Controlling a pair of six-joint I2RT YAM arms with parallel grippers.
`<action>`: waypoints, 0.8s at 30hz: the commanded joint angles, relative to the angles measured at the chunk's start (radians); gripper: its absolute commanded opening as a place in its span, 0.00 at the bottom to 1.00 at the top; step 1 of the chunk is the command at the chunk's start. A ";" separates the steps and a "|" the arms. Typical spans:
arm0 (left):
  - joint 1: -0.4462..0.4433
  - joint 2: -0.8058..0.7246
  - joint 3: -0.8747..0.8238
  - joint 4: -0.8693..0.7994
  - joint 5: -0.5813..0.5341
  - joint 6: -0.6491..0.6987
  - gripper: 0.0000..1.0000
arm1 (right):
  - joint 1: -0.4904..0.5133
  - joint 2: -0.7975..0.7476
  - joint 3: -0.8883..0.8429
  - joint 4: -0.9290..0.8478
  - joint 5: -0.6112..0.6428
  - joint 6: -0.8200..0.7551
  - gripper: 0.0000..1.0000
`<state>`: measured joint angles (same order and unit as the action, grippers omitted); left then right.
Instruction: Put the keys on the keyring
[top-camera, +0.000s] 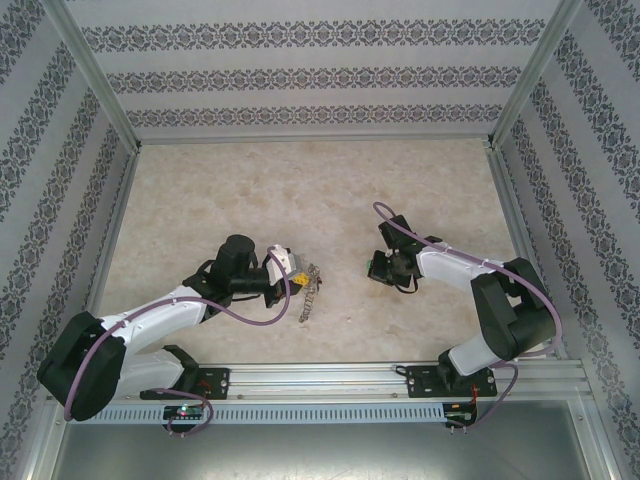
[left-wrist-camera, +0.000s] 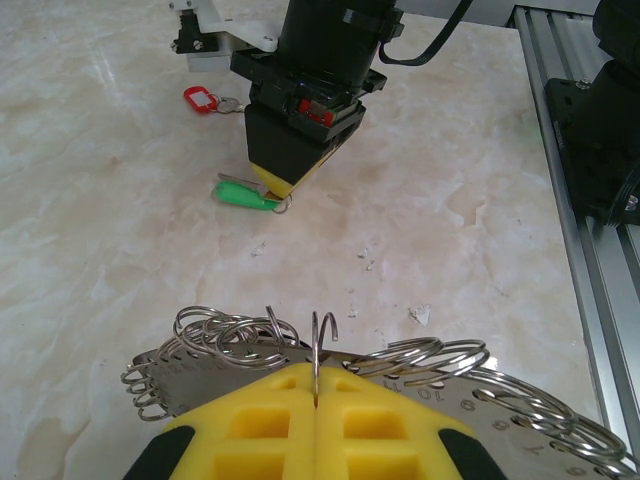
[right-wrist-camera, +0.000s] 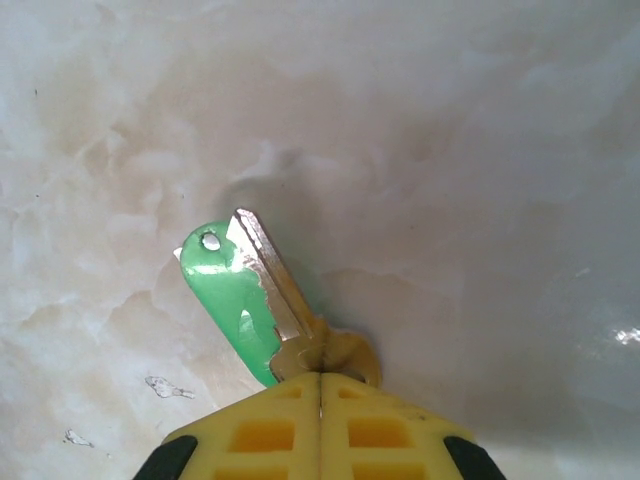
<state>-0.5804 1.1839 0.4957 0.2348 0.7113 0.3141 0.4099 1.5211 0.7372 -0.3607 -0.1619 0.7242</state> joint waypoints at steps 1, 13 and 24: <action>0.011 0.002 0.021 -0.012 0.030 0.020 0.00 | 0.002 -0.011 0.019 -0.065 0.046 -0.056 0.03; 0.011 0.002 0.020 -0.019 0.031 0.028 0.00 | 0.001 0.003 0.132 -0.271 0.095 -0.416 0.06; 0.011 -0.004 0.015 -0.026 0.036 0.036 0.00 | -0.017 0.033 0.134 -0.224 0.065 -0.216 0.26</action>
<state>-0.5804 1.1839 0.4957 0.2276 0.7136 0.3290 0.4026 1.5589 0.8806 -0.5877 -0.0940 0.4438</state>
